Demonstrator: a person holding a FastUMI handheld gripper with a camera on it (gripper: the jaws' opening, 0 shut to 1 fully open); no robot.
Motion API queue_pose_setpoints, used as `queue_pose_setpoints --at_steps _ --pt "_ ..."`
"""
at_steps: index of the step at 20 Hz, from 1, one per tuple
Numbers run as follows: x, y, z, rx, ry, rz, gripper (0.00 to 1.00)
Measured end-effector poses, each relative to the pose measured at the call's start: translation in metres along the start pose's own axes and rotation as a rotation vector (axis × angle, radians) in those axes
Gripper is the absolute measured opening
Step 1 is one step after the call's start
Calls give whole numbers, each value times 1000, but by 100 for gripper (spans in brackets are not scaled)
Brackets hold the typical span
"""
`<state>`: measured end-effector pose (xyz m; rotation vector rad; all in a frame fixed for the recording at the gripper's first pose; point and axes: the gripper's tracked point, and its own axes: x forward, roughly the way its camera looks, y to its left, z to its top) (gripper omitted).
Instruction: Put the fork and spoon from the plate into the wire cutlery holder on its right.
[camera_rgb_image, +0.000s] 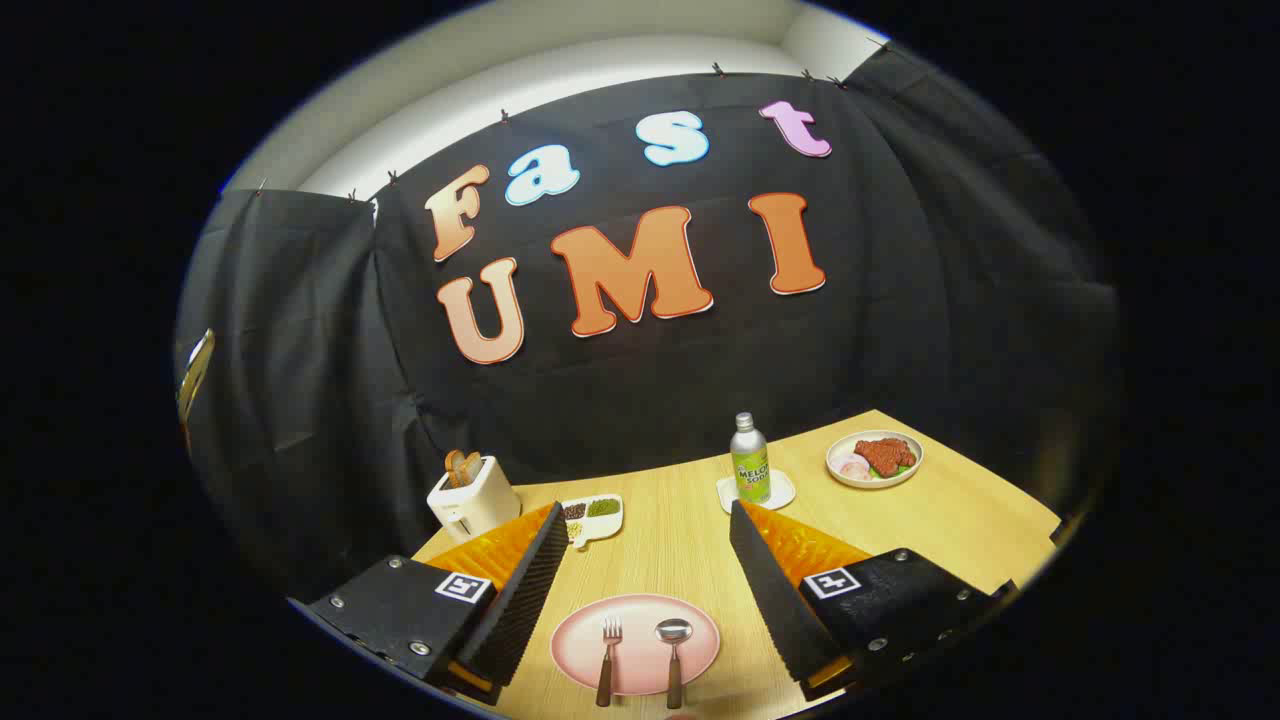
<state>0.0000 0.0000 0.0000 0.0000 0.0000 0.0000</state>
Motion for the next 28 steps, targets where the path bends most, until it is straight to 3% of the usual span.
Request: queue_pose_setpoints --at_steps 7,18,28 --pt "13 -9 5 14 4 -11 98" --pt "18 10 5 -178 -26 1 99" --pt "16 24 1 -224 -27 34 99"
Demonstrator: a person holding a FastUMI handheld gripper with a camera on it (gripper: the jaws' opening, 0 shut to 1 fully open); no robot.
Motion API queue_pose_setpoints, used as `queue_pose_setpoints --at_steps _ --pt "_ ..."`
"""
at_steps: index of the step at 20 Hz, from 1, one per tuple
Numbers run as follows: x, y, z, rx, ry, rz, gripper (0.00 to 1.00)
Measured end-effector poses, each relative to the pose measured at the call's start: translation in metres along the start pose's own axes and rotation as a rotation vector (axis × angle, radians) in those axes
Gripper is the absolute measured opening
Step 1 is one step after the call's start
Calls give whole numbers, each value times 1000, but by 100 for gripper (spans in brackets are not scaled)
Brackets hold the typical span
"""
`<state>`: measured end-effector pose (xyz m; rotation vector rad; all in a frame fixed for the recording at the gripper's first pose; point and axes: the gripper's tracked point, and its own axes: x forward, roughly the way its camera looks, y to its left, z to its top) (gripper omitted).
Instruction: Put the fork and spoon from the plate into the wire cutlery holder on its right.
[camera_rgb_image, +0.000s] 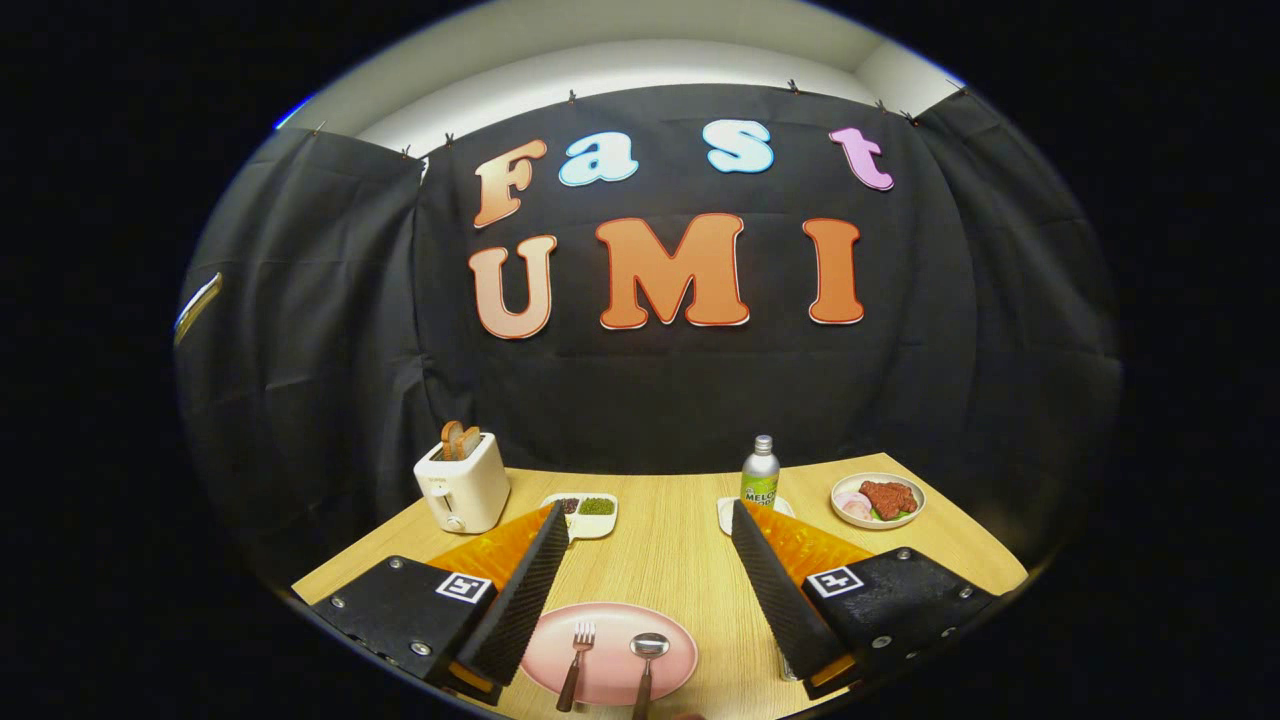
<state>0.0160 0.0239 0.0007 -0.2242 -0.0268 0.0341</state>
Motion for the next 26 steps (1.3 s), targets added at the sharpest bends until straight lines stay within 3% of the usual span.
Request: queue_pose_setpoints --at_steps 26 --pt "-4 6 -11 -27 13 6 99"
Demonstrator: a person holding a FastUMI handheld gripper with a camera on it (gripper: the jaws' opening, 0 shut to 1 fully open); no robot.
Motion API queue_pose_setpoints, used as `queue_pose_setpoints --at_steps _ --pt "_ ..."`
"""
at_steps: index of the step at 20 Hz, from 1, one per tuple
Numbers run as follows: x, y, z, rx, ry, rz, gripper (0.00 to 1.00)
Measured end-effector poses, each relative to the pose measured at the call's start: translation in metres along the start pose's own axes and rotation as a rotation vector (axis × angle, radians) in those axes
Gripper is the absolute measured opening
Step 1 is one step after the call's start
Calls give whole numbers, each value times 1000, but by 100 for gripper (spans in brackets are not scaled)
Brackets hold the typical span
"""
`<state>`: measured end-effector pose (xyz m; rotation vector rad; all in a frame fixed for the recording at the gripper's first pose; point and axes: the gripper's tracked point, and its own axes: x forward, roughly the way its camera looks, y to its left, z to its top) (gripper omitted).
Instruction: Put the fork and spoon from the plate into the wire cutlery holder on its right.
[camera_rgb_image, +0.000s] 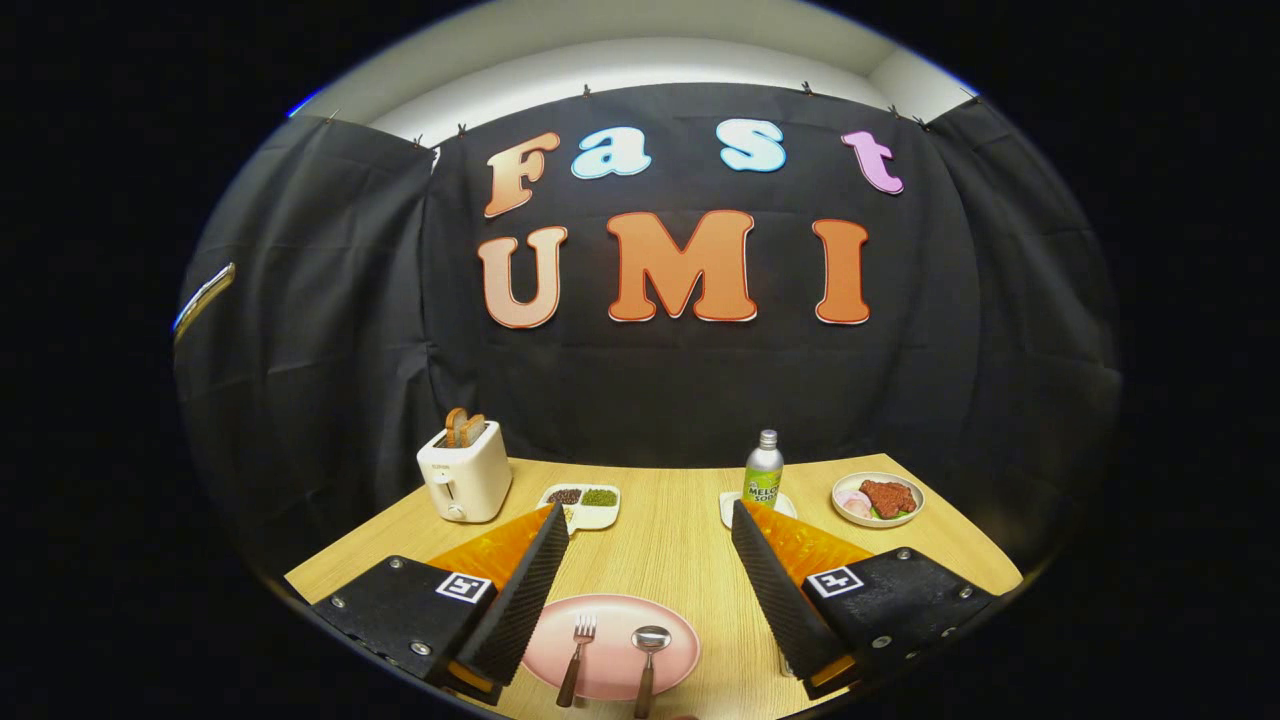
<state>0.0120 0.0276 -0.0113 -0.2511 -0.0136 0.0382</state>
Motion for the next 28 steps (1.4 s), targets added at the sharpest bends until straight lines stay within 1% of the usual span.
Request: queue_pose_setpoints --at_steps 5,8,14,18,23,27,28 --pt "7 -3 -14 3 16 -4 98" --pt "12 -5 -36 4 43 -10 98" --pt "20 -7 -105 -57 150 -14 99" --pt "21 -7 -148 -63 245 -9 99" --pt "21 -4 -191 -66 348 0 98" --pt "14 1 -218 -80 412 14 85" --pt "13 3 -223 -83 429 16 79"
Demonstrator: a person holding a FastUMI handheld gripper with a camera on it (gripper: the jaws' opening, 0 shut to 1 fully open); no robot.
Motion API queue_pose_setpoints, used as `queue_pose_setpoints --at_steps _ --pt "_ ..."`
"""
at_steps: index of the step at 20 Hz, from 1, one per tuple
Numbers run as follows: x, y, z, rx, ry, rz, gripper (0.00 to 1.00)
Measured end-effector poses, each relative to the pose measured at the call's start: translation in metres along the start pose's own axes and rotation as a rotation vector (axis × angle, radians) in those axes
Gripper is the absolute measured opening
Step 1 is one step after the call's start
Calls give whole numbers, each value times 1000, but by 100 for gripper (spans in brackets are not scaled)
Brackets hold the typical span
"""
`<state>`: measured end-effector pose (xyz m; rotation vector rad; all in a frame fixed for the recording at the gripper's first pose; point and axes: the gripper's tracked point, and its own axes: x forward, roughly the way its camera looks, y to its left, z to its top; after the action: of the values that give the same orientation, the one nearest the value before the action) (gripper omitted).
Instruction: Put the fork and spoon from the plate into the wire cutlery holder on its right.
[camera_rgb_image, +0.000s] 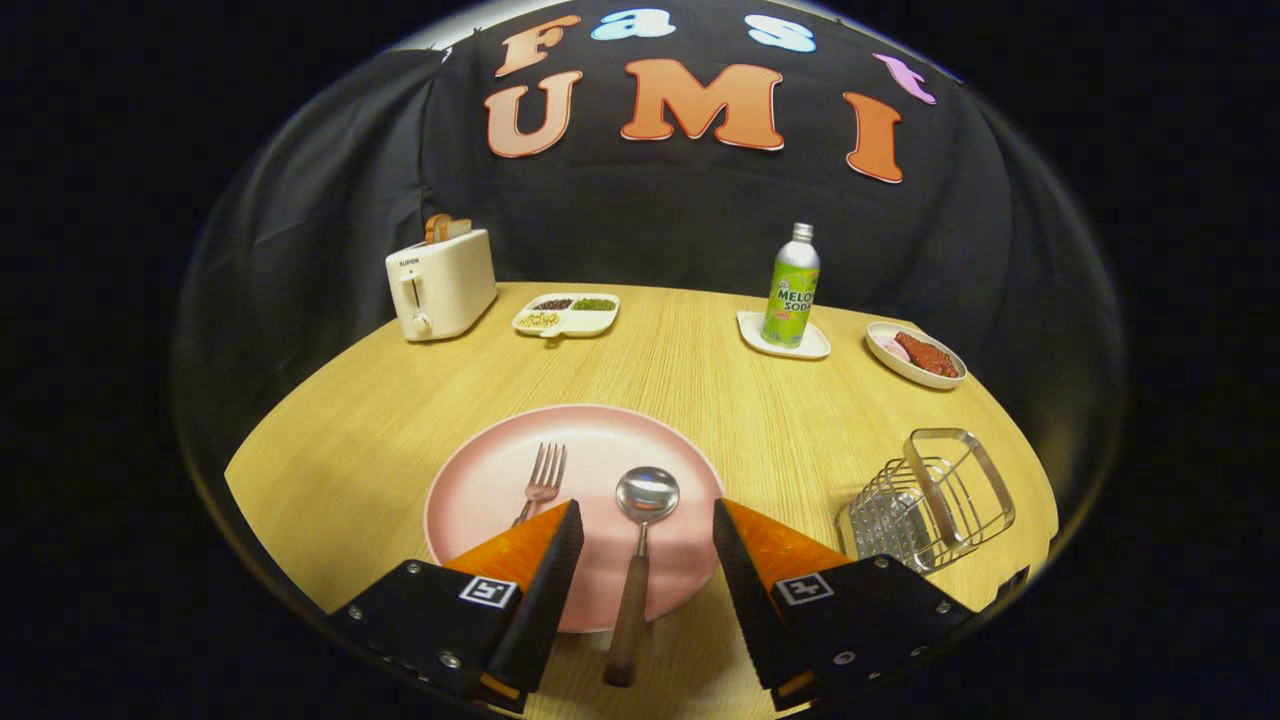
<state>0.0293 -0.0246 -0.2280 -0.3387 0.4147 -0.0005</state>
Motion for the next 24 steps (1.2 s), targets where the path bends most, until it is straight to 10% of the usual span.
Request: queue_pose_setpoints --at_steps 12,24 --pt "12 4 -25 -33 107 -6 10" --pt "-40 -30 32 5 135 5 5"
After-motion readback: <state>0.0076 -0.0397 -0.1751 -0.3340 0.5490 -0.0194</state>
